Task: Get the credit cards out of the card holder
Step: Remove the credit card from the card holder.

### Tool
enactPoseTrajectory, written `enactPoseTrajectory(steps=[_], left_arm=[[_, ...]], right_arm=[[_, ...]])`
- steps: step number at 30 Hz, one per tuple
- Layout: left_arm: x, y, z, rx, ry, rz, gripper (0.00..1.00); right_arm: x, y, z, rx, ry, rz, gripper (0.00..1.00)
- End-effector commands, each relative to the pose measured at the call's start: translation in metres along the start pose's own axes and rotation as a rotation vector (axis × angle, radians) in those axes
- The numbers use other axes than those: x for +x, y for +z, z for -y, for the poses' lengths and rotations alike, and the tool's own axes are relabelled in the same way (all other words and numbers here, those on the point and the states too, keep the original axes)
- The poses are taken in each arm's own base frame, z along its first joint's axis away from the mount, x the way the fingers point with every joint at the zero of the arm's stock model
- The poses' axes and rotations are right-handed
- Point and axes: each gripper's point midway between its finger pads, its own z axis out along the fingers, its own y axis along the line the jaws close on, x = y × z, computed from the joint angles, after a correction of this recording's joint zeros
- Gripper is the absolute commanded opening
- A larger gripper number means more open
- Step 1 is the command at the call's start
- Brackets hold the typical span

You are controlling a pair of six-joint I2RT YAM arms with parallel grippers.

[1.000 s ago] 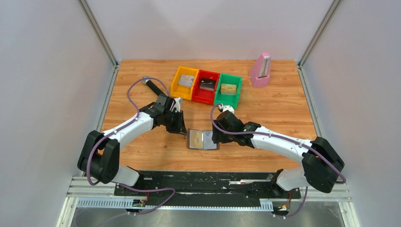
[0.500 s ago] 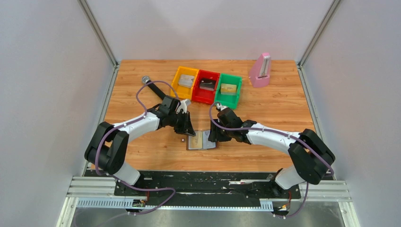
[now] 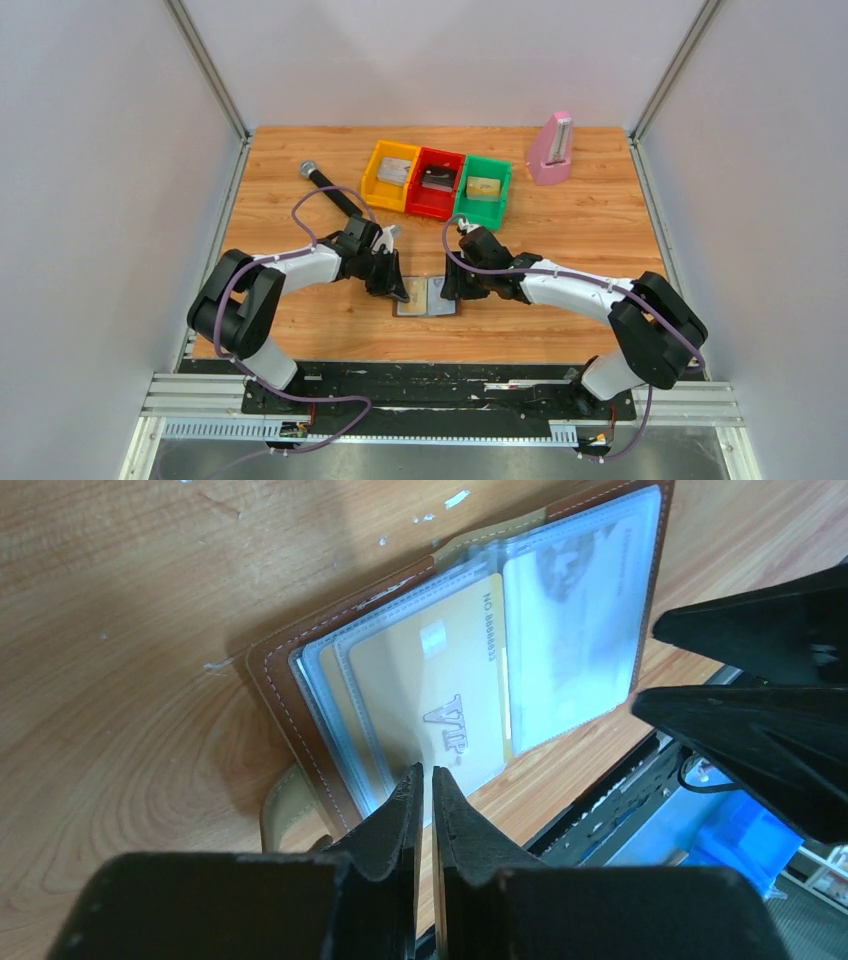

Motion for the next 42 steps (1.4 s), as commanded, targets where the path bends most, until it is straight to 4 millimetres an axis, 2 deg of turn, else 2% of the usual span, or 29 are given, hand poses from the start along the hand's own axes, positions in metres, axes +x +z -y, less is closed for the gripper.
enactPoseTrajectory(steps=[1,5,10,23,27,42], left_arm=[[-0.005,0.004,0.0,0.009,0.027,0.025,0.13],[-0.005,0.004,0.0,0.013,0.025,0.027,0.13],[-0.004,0.003,0.001,0.016,0.027,0.028,0.13],[-0.001,0.001,0.0,0.014,0.028,0.032,0.13],[-0.001,0.002,-0.001,0.011,0.026,0.03,0.13],[0.001,0.002,-0.001,0.019,0.025,0.028,0.13]], right_arm=[[-0.035,-0.023,-0.02,-0.043,0.007,0.112,0.43],[-0.037,-0.024,-0.025,-0.064,0.008,0.115,0.43],[-0.033,-0.017,-0.028,-0.082,0.019,0.092,0.43],[-0.014,0.017,-0.006,-0.001,0.045,0.021,0.43],[-0.011,0.022,-0.01,-0.027,0.046,0.008,0.43],[-0.017,0.016,-0.024,-0.08,0.019,0.011,0.44]])
